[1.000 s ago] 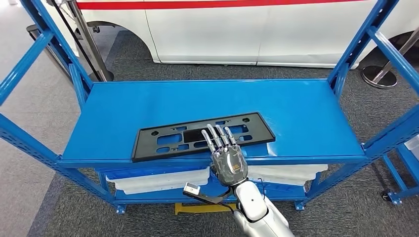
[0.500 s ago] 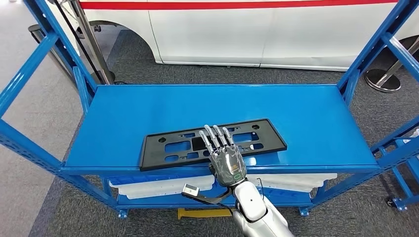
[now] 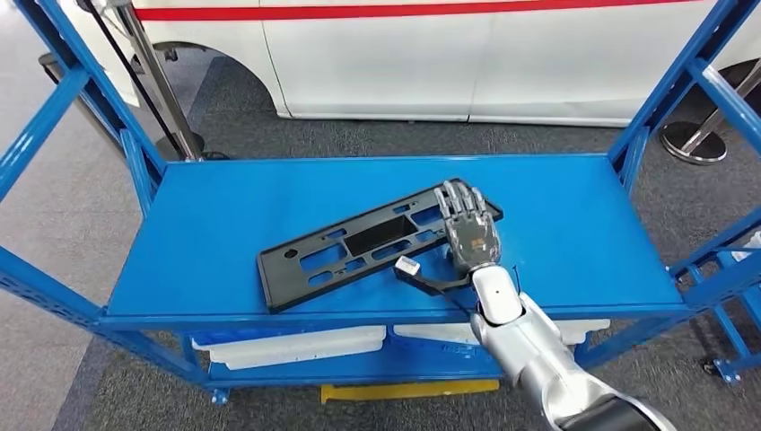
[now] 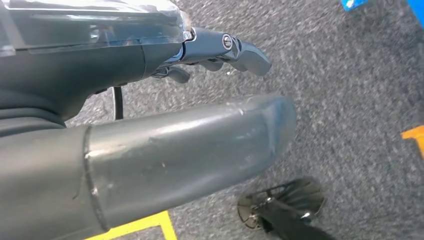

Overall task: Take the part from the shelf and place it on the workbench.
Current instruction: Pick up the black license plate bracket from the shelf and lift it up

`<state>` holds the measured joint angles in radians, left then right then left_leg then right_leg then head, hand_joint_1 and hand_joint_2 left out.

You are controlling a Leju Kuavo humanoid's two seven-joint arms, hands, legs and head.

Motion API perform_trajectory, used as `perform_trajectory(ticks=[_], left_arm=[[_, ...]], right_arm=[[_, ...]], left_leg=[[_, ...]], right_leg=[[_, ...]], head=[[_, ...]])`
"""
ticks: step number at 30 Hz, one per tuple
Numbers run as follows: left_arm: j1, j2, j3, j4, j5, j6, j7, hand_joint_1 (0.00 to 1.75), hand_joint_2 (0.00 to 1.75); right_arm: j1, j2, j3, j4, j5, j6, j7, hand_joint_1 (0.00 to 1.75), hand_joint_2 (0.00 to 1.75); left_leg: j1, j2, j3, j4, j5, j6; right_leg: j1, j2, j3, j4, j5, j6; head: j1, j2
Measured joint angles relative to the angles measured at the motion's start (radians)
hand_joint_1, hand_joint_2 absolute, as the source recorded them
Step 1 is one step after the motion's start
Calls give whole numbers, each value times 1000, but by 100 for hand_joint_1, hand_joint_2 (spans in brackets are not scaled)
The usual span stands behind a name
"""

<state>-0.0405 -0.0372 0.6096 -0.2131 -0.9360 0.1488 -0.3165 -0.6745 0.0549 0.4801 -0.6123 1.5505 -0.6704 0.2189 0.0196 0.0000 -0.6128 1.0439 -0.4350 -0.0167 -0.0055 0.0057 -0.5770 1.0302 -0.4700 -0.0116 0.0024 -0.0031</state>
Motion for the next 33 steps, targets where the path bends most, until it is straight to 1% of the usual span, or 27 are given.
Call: perform_trajectory(ticks=[1,3,4,5,6,8,9,10,11,12,13,14,15,17,19,20,21,23,24,25,26,27,28,29,30,31,33], left_arm=[[0,1,1,0,0,0,0,0,0],[2,2,2,1,-1,-1,-4,0,0],[3,3,2,1,-2,-1,-7,0,0],[3,3,3,1,-3,-2,-10,0,0],[2,3,4,1,-5,-2,-13,0,0],[1,3,7,1,-8,-3,-16,0,0],[1,3,8,1,-9,-4,-17,0,0],[2,3,8,1,-10,-4,-17,0,0],[2,3,8,1,-11,-4,-18,0,0],[2,3,9,1,-12,-4,-18,0,0],[1,3,9,1,-13,-4,-19,0,0],[0,2,9,1,-14,-4,-19,0,0],[0,1,9,1,-16,-4,-20,0,0],[0,1,9,1,-19,-5,-20,0,0],[-1,0,9,1,-23,-5,-22,0,0],[-2,0,9,1,-26,-5,-23,0,0],[-2,0,9,1,-28,-5,-24,0,0],[-2,0,12,1,-34,-5,-26,0,0],[-1,0,14,1,-36,-5,-25,0,0],[0,0,16,1,-38,-5,-25,0,0],[0,0,18,1,-40,-5,-25,0,0],[0,0,20,1,-40,-5,-25,0,0],[-2,0,22,1,-41,-5,-25,0,0],[-3,0,23,1,-43,-5,-25,0,0],[-3,0,25,1,-45,-5,-25,0,0],[-4,0,25,1,-48,-5,-24,0,0],[-3,-1,26,1,-54,-6,-23,0,0]], right_arm=[[-5,-6,-4,9,4,6,2,4,175],[-13,-18,-11,26,9,18,7,10,175],[-16,-24,-15,33,9,22,7,13,175],[-19,-30,-21,39,9,24,5,12,175],[-19,-36,-27,45,9,24,1,12,175],[-18,-44,-37,55,9,20,-7,10,175],[-17,-46,-40,60,9,18,-10,7,175],[-16,-48,-44,63,9,17,-12,4,175],[-17,-49,-47,65,9,17,-13,1,175],[-18,-49,-50,66,9,16,-13,0,175],[-19,-50,-53,67,9,15,-13,0,175],[-21,-50,-56,68,10,12,-14,0,175],[-22,-50,-57,68,12,9,-17,0,175],[-23,-50,-60,69,16,1,-25,0,175],[-21,-46,-61,69,18,-9,-38,0,175],[-20,-44,-61,68,18,-14,-44,0,175],[-17,-40,-62,68,18,-19,-52,0,175],[-4,-30,-63,60,16,-28,-74,0,175],[5,-23,-64,53,16,-31,-86,0,175],[13,-16,-66,44,16,-34,-96,0,175],[20,-9,-67,36,16,-35,-102,0,175],[24,-3,-67,31,17,-35,-105,0,175],[26,1,-68,26,17,-35,-108,0,175],[28,5,-70,20,16,-35,-114,0,175],[31,8,-72,14,14,-35,-122,0,175],[35,12,-73,7,12,-36,-135,0,175],[45,26,-75,-9,12,-36,-159,0,175]], left_leg=[[-3,-1,4,-9,-7,7],[-2,-1,8,-18,-7,21],[0,0,11,-22,-6,28],[1,1,14,-27,-4,35],[2,2,16,-30,-3,40],[0,1,16,-30,-4,46],[-1,1,16,-30,-4,46],[-2,1,17,-30,-5,46],[-3,1,19,-30,-5,46],[-3,0,22,-30,-6,45],[-5,0,24,-29,-7,43],[-7,0,26,-29,-8,40],[-7,-1,26,-29,-9,36],[-7,0,27,-32,-8,26],[-6,0,28,-24,-18,16],[-6,0,16,6,-39,13],[-5,0,-7,58,-69,9],[-5,-1,-71,194,-132,3],[-5,0,-91,235,-141,1],[-4,0,-92,237,-130,-1],[-3,0,-71,196,-100,-2],[-1,0,-37,127,-63,-2],[-1,0,-3,59,-39,-1],[-2,-1,21,9,-23,3],[-3,-2,33,-17,-20,8],[-5,-3,35,-23,-23,14],[-4,-2,37,-29,-18,28]], right_leg=[[2,0,-2,1,-1,5],[1,1,-1,1,-3,15],[0,0,-5,13,-14,19],[-1,0,-19,45,-34,23],[-2,0,-43,97,-62,26],[-3,0,-111,227,-116,30],[-3,0,-134,266,-121,31],[-3,0,-139,268,-107,29],[-3,-1,-125,232,-77,27],[-1,-1,-92,163,-37,21],[2,-2,-57,91,-8,15],[5,-3,-31,37,10,10],[9,-4,-15,2,19,5],[12,-4,-12,-10,19,0],[6,-4,-2,-25,26,-8],[2,-5,3,-32,30,-12],[0,-6,7,-37,33,-15],[1,-7,6,-36,32,-19],[1,-6,5,-34,31,-19],[1,-4,4,-32,30,-19],[0,-2,4,-29,29,-17],[0,0,4,-25,26,-14],[1,3,3,-19,23,-10],[3,5,0,-14,19,-5],[5,7,-2,-9,17,-1],[7,8,-4,-8,17,4],[5,9,-5,-4,13,14]], head=[[0,0],[0,0],[0,0],[0,0],[0,0],[0,0],[0,0],[0,0],[0,0],[0,0],[0,0],[0,0],[0,0],[0,0],[0,0],[0,0],[0,0],[0,0],[0,0],[0,0],[-1,0],[0,0],[0,0],[0,0],[0,0],[0,0],[0,0]])
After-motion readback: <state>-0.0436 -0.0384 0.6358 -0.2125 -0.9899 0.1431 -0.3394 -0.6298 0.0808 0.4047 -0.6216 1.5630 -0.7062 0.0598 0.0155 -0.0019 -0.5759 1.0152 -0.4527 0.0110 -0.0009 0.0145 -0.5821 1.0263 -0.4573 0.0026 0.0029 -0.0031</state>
